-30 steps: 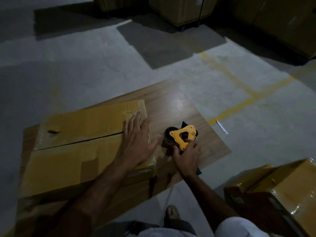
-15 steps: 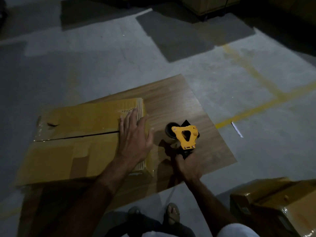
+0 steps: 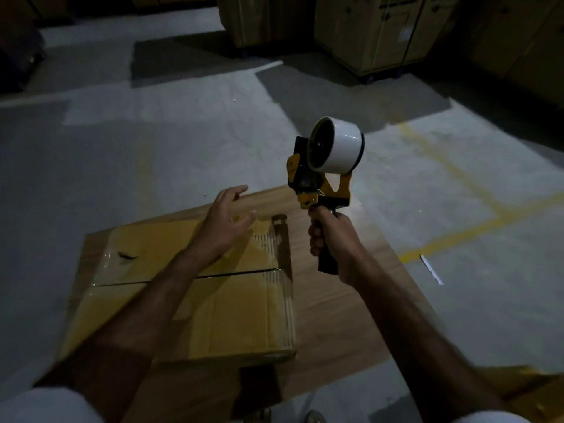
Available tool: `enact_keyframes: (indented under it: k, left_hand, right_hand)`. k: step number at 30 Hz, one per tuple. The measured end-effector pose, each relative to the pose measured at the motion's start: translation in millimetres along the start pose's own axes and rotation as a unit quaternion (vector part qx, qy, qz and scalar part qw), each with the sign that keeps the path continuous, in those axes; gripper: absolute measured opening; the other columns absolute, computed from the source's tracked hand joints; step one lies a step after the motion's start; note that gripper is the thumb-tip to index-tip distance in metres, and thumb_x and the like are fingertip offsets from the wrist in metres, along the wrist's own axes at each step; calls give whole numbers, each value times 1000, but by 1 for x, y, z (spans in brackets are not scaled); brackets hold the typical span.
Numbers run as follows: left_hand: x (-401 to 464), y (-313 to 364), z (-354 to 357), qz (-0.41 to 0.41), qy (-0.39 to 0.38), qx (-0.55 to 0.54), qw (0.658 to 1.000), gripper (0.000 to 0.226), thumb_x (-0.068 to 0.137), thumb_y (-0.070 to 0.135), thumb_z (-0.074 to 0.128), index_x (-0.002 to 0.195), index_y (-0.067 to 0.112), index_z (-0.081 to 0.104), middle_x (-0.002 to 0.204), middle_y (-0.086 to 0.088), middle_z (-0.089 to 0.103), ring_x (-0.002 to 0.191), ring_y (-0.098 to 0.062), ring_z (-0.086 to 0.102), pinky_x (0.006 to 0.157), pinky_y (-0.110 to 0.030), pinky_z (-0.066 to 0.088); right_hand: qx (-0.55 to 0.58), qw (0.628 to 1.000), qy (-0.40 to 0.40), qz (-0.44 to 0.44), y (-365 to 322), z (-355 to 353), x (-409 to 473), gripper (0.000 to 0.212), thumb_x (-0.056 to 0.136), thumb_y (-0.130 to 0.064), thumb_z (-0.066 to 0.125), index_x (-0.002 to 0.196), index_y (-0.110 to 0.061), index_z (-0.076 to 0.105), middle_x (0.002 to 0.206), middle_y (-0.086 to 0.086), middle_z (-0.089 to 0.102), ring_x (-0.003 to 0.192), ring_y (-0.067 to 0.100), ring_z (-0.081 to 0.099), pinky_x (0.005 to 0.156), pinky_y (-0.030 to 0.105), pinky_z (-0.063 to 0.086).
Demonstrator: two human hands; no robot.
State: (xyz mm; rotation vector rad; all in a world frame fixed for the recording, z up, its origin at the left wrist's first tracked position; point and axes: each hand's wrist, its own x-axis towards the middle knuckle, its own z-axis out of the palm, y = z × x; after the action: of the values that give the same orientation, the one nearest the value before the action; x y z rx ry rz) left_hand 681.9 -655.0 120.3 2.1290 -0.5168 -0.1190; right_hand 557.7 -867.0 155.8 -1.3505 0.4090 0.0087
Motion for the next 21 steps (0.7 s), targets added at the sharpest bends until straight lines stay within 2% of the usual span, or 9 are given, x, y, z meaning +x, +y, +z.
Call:
enact_keyframes:
  k: [3,7,11,14,16,21]
  left_hand:
    - [20,-19,-15,-18,-75,-32,997,62,94,32,75,150,35,46,147,20,48,130,11,45,111,-35,47]
    - [35,-23,-18,-44,-164,-97,981,74,85,44,81,150,38,47,148,19,50,130,4,48,114,-40,44]
    - [47,-15,-13,-65,-243,-122,960,76,87,36,82,152,37,44,141,19,50,126,3,47,110,-37,43]
    - [55,-10,-9,-68,-296,-148,941,70,89,25,81,150,29,49,143,15,52,134,-8,50,109,-35,47]
    - [59,-7,-6,-65,-331,-146,930,65,90,19,79,149,25,51,148,9,54,134,-11,53,112,-39,47]
    - [69,-5,-6,-35,-393,-80,915,46,96,17,72,140,19,62,140,2,63,133,-17,55,118,-49,40]
  right_hand:
    - [-24,1000,20,-3,0,18,5,25,104,-21,51,80,-21,47,59,-10,41,50,8,33,46,22,33]
    - [-59,997,49,8,5,36,5,23,106,-23,51,83,-19,52,57,-11,44,49,7,36,46,21,34]
    - [-91,994,66,16,9,48,0,26,107,-25,49,82,-19,53,52,-14,51,46,2,40,49,21,35]
    - [-102,992,73,21,12,53,-8,28,108,-25,48,81,-18,52,51,-15,54,45,-2,46,49,18,39]
    - [-105,991,79,23,16,56,-13,29,108,-26,48,81,-18,52,52,-16,55,45,-4,50,48,14,41]
    - [-114,987,102,40,24,64,-21,28,107,-34,51,87,-17,58,67,-9,60,57,4,56,54,19,44]
